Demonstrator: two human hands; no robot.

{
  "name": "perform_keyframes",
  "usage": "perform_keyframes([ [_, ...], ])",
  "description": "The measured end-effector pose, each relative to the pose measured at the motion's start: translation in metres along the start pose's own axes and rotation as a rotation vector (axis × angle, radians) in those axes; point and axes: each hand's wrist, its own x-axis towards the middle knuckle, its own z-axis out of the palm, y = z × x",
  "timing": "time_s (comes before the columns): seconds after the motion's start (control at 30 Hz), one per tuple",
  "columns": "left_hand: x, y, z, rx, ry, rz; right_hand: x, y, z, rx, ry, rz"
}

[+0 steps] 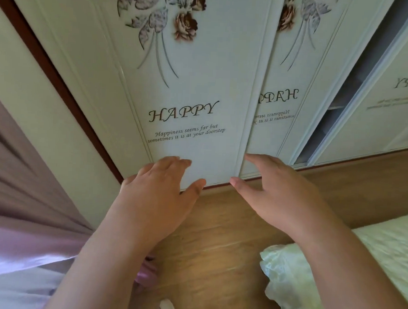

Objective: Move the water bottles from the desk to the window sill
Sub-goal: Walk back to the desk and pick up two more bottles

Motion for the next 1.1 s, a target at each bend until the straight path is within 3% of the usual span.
perform_keyframes([
  [0.33,0.139,0.024,0.002,0.015,-0.080,0.251,0.082,0.038,-0.016,0.030,0.048,0.234],
  [0.7,0.311,0.032,-0.023,0.054,-0.141,0.505,0.202,0.027,-0.026,0.071,0.180,0.528],
  [1.1,0.411,0.068,-0.014,0.093,-0.242,0.590,0.270,0.062,-0.032,0.074,0.168,0.679],
])
